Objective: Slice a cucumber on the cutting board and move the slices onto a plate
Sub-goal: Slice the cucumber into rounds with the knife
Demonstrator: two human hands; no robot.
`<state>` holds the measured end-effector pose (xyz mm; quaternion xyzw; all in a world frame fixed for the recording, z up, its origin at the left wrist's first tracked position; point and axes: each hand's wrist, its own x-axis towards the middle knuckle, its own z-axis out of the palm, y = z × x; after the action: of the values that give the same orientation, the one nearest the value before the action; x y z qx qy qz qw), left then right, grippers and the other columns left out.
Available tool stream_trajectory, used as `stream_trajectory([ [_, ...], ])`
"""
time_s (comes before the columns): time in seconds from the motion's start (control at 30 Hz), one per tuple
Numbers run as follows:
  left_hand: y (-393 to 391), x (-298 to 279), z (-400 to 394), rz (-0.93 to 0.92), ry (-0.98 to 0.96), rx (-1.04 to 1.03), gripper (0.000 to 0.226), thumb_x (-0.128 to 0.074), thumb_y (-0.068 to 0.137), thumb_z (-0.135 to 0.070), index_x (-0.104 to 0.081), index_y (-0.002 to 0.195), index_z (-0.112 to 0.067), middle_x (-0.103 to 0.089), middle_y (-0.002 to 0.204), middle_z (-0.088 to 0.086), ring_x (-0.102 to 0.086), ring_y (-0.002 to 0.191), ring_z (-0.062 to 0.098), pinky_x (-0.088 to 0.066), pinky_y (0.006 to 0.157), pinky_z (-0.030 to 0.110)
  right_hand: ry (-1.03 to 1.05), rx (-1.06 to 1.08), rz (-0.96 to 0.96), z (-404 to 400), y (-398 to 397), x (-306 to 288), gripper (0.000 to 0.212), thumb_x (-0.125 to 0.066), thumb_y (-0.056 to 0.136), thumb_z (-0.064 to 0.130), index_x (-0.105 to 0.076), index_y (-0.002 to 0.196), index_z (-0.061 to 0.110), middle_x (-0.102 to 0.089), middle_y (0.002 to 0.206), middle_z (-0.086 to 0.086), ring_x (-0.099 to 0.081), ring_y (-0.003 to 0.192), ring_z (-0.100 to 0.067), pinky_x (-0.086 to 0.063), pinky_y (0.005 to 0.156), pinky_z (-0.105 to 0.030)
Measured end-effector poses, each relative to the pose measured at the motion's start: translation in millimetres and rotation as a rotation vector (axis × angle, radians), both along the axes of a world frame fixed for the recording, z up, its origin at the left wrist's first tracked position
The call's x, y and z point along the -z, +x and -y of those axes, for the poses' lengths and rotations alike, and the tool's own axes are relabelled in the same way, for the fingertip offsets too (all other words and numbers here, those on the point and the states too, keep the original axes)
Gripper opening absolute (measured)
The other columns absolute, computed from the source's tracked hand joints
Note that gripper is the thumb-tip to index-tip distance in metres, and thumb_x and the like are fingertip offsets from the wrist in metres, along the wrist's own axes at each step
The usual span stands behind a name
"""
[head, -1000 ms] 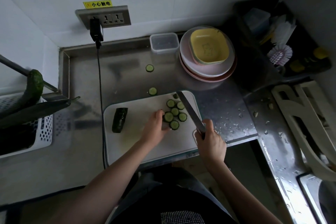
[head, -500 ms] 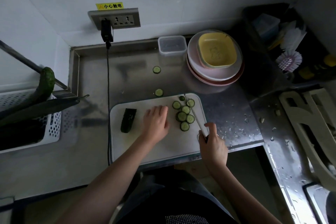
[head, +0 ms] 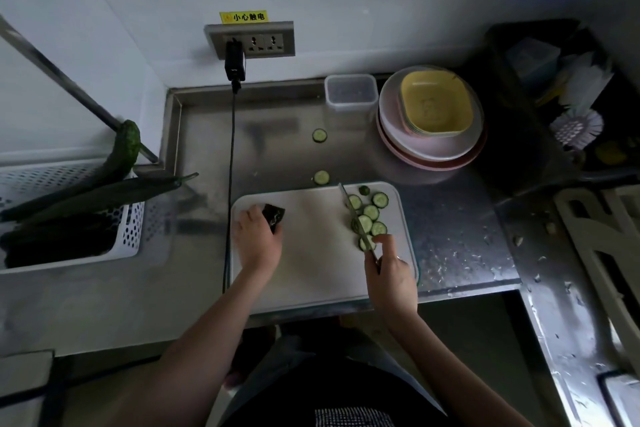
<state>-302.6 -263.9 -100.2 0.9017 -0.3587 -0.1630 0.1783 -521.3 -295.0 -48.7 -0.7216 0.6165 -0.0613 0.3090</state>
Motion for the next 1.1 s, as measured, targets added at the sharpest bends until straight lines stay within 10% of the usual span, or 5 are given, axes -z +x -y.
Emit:
stream_trajectory([
  [0.27,-17,-8,-5,-0.045,-0.16,0.508,0.041,-0.072,0.078,-0.01,-0.06,0.116,-0.005,-0.061,0.112,0.014,-0.053,0.108,0.032,-0.044,0.092,0.04,0.056,-0.107,0.064,-9,13,-10,0.019,-0.038,0.1,0.022,-0.042,0.117,0.017,-0.054,0.067,-0.007,-0.057,0.065,-0.035,-0.039,0.052,-0.037],
  [1.1,-29,-15,-11,0.123,-0.194,0.681,0.043,-0.085,0.058,-0.012,-0.061,0.092,-0.005,-0.063,0.093,0.011,-0.06,0.085,0.033,-0.053,0.068,0.039,0.049,-0.217,0.021,-22,30,-6,0.012,-0.031,0.101,0.025,-0.036,0.106,0.016,-0.061,0.077,-0.016,-0.059,0.069,-0.035,-0.042,0.054,-0.037],
])
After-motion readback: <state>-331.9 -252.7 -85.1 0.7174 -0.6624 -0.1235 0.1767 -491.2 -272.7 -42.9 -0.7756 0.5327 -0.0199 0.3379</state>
